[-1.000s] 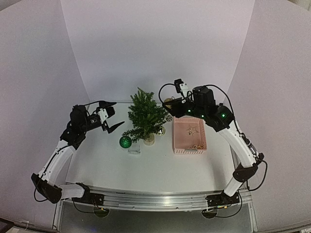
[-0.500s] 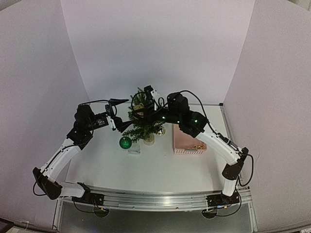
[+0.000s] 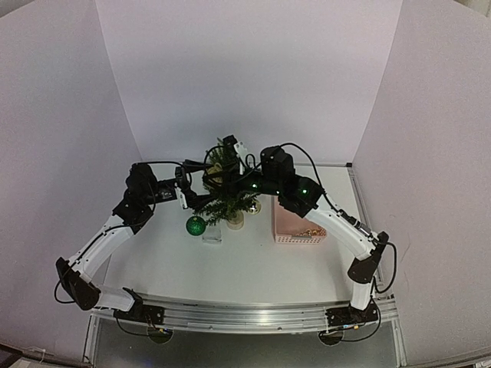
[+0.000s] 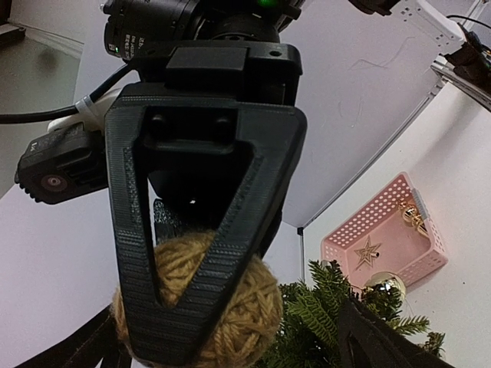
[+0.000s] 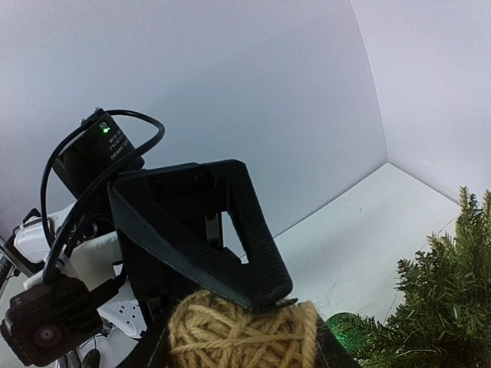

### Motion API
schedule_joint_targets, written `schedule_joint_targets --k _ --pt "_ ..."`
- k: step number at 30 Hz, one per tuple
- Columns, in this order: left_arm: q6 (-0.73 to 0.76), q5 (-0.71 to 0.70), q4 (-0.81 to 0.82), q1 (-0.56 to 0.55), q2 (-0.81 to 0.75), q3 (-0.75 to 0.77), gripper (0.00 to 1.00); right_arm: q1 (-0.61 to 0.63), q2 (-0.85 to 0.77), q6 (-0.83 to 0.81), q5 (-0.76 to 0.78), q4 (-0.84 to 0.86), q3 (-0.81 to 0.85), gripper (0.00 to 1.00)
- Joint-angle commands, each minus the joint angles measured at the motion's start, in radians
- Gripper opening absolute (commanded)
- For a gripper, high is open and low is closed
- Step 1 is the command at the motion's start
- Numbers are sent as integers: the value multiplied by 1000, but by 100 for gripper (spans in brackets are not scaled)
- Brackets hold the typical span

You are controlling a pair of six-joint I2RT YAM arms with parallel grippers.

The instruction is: Decorate the small christmas tree

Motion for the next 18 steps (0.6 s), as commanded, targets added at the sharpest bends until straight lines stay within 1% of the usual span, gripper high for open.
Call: schedule_joint_targets --k 1,3,8,13,18 --pt "17 5 85 -12 5 45 90 7 -5 -8 -15 50 10 43" --pt "18 -1 96 -12 4 41 88 7 -10 -12 -11 51 2 43" --pt "2 14 96 -12 2 37 78 7 -4 -22 -3 53 3 43" --pt "-56 25 100 -14 -4 29 61 6 1 -29 0 53 10 44" --pt "-79 24 113 -14 -8 22 46 6 0 -34 8 53 1 45"
